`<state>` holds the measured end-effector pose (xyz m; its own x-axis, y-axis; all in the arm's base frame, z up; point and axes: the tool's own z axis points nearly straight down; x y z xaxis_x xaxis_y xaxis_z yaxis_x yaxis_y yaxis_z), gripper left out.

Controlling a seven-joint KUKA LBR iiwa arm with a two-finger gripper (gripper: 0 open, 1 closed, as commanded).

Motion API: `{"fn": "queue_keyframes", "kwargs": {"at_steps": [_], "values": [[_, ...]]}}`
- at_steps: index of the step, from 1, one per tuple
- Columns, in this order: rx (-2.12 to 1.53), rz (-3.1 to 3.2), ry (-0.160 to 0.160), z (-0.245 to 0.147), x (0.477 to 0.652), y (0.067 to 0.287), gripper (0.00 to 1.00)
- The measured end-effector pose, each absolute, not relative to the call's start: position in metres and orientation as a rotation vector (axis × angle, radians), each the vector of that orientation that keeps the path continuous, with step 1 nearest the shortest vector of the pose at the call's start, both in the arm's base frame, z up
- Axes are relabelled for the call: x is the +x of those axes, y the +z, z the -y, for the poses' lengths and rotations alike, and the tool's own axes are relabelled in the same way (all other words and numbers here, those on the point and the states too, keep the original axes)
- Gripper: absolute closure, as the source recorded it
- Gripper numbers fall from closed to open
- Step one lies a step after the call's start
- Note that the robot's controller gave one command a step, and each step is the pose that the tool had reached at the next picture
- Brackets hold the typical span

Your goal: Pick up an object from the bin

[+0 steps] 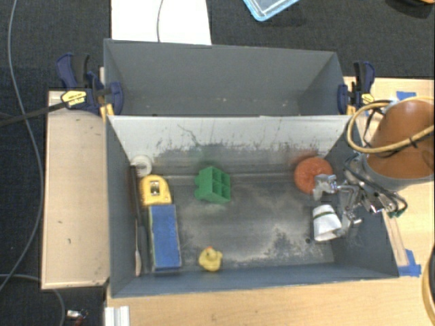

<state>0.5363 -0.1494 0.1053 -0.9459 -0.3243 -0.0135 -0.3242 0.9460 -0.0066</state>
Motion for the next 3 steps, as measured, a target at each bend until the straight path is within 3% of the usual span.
{"fn": "queue_keyframes", "kwargs": {"at_steps": [1,2,3], "values": [[-0.526,-3.089,-0.004,0.153,0.540,0.115,0.00],[-0.810,-3.023,-0.001,0.148,0.545,0.072,0.00],[-0.931,-2.987,0.005,0.145,0.544,0.071,1.00]]}}
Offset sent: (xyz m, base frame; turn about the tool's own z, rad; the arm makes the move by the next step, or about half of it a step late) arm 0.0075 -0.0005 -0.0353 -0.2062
